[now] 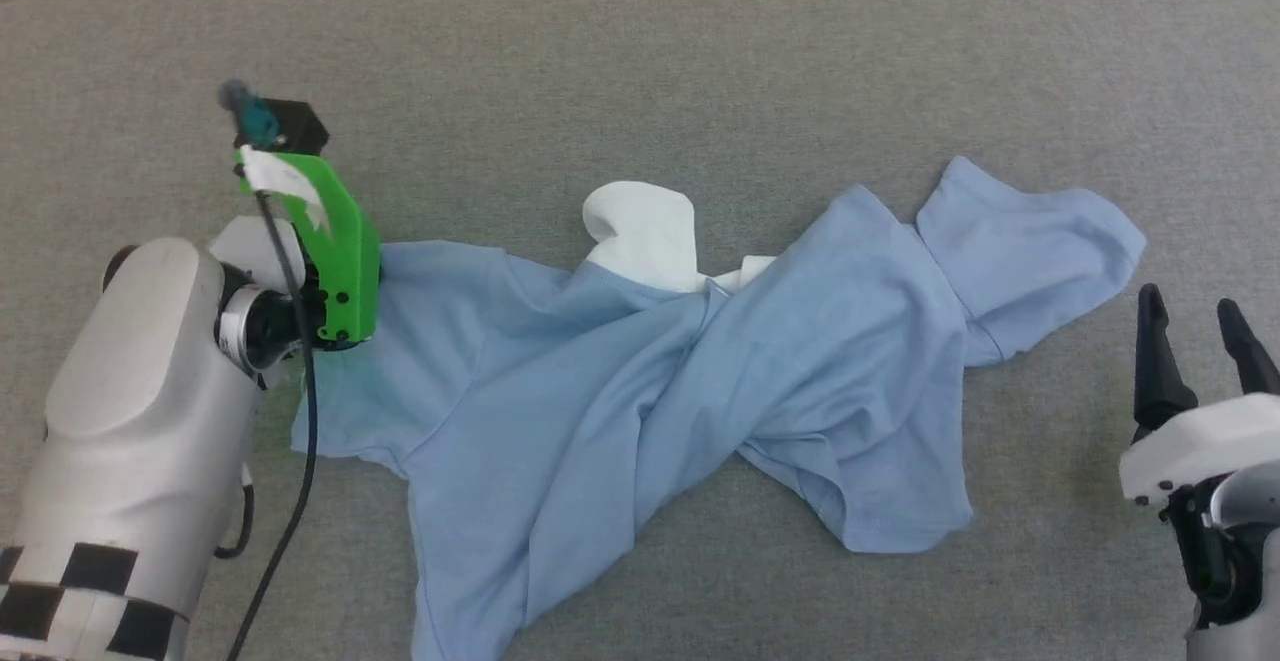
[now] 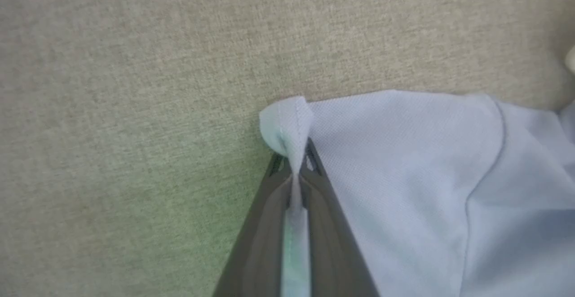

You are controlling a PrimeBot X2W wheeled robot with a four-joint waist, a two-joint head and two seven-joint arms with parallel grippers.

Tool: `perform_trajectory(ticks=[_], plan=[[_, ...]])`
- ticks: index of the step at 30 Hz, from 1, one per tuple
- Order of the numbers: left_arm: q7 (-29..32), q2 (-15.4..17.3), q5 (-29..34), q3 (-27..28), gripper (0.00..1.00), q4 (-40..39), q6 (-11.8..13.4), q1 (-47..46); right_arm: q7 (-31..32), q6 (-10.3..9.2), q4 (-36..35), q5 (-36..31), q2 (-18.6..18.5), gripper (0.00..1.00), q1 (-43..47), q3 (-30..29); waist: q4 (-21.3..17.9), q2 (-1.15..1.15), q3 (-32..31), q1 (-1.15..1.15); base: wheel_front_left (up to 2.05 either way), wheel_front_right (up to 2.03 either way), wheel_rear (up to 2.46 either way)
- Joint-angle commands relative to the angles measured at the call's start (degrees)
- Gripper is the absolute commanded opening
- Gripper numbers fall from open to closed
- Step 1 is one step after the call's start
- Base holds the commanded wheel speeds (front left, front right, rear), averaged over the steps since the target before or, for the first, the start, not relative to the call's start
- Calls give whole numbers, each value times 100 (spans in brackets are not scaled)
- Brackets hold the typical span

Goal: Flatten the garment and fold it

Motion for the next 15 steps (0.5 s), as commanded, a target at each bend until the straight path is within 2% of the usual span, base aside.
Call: perform_trajectory(ticks=[1, 4, 11, 15], plan=[[-81, -73, -156, 76, 0, -31, 42, 201, 134, -8, -58, -71, 0, 100, -165, -27, 23, 26, -17, 0, 0, 0, 0], [-251, -19, -337, 316, 0, -326, 76, 193, 696, -8, -189, -281, 0, 100, -387, -110, 22, 26, 24, 0, 0, 0, 0], [-383, 237, -557, 662, 0, -1386, 203, 468, 3059, -8, -578, -997, -49, 100, -1312, -27, 9, 26, 300, 0, 0, 0, 0], [-347, 372, -630, 791, 0, -1952, 314, 663, 4458, -8, -630, -1276, -243, 100, -1636, 128, 78, 26, 510, 0, 0, 0, 0]])
